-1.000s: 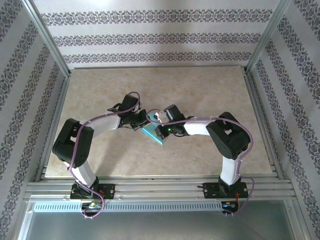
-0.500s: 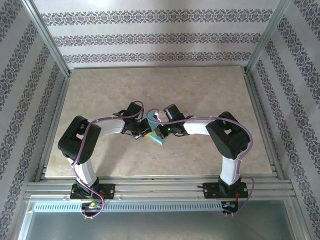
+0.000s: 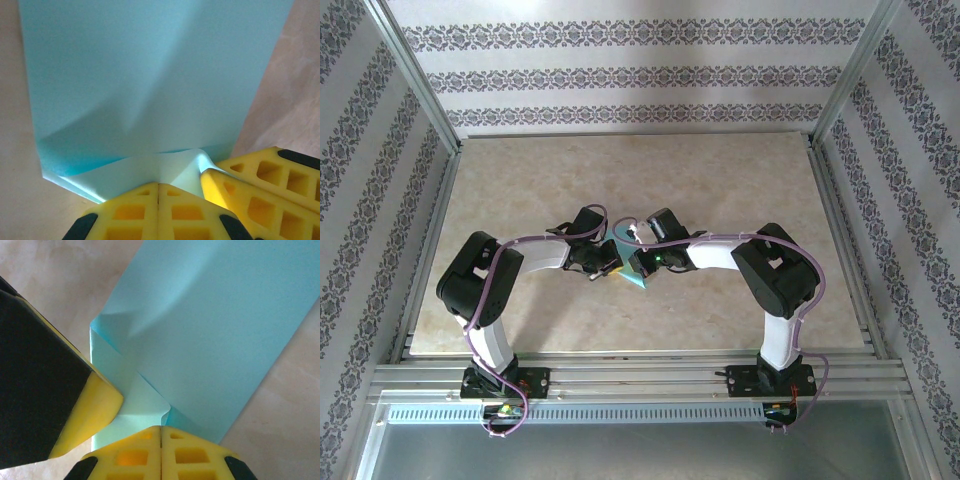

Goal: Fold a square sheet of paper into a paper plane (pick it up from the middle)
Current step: Third fold the triangle at the center of the table.

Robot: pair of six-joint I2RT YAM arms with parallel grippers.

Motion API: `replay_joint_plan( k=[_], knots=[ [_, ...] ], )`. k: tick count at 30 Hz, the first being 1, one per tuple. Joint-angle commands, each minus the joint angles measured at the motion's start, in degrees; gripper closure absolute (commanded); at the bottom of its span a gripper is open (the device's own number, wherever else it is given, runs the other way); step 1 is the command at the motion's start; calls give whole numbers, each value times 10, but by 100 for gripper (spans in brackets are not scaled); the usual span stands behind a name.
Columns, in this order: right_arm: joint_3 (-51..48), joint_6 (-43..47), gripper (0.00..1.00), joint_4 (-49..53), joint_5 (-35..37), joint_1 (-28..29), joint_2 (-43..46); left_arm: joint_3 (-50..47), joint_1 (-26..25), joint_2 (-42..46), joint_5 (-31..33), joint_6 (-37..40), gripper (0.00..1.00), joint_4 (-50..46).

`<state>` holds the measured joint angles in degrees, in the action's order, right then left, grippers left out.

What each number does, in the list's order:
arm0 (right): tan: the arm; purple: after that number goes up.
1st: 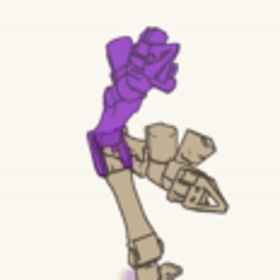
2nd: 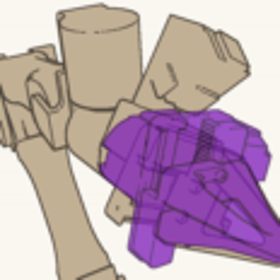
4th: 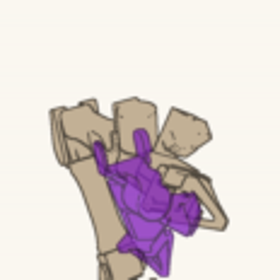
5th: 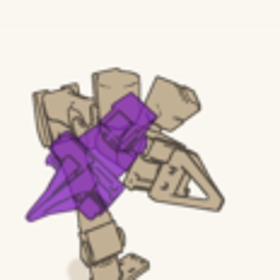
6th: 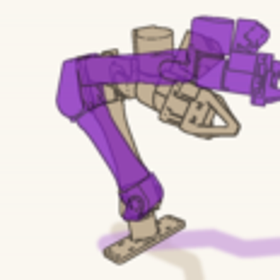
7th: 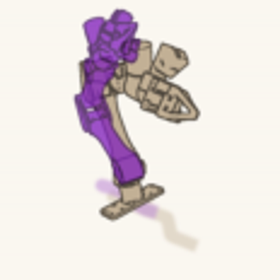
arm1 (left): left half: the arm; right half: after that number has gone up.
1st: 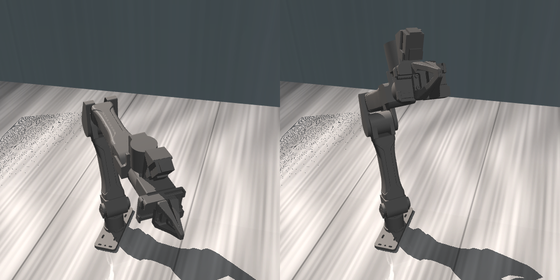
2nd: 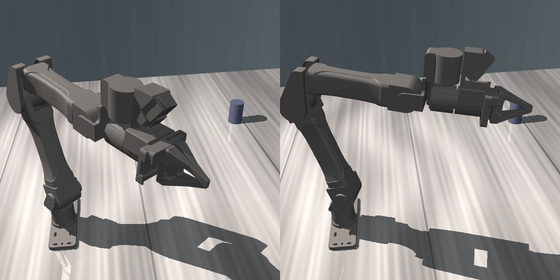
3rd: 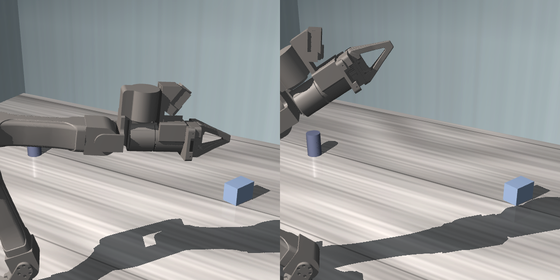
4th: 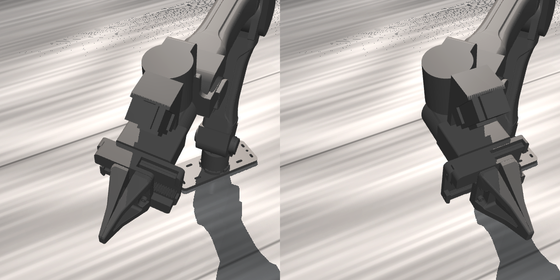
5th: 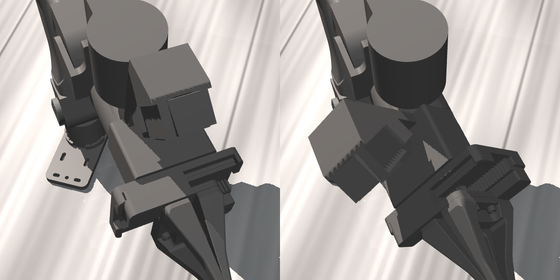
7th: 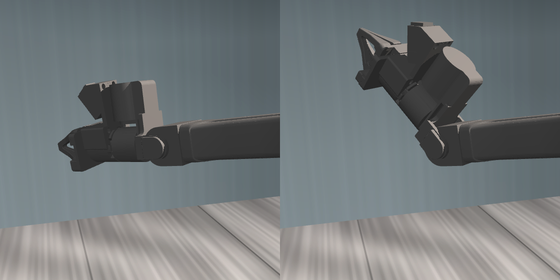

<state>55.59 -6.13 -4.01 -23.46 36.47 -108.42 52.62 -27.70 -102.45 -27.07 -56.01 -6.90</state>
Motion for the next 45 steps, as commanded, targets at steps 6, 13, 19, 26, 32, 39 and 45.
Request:
replay_joint_plan(
  k=[6, 13, 19, 26, 32, 39, 45],
  knots=[
    [15, -41, 86, 21, -19, -8, 11, -13, -5, -26, 31, 5, 99, -29],
    [2, -162, 68, 28, -9, -55, 113, -17, -6, -28, 41, 8, 100, -44],
    [-6, -233, 67, 109, -19, -58, 161, -16, -5, -29, 42, 8, 100, -42],
    [-16, -268, 75, 108, -69, 5, 131, -16, -5, -26, 41, 9, 100, -33],
    [17, -267, 86, 102, -79, 30, 66, -9, -5, -22, 36, 12, 99, -31],
    [19, -250, 90, 120, -58, 31, 38, -6, -5, -20, 37, 15, 99, -32],
    [20, -251, 90, 125, -52, 28, 29, -6, -5, -19, 38, 17, 99, -36]
  ],
)
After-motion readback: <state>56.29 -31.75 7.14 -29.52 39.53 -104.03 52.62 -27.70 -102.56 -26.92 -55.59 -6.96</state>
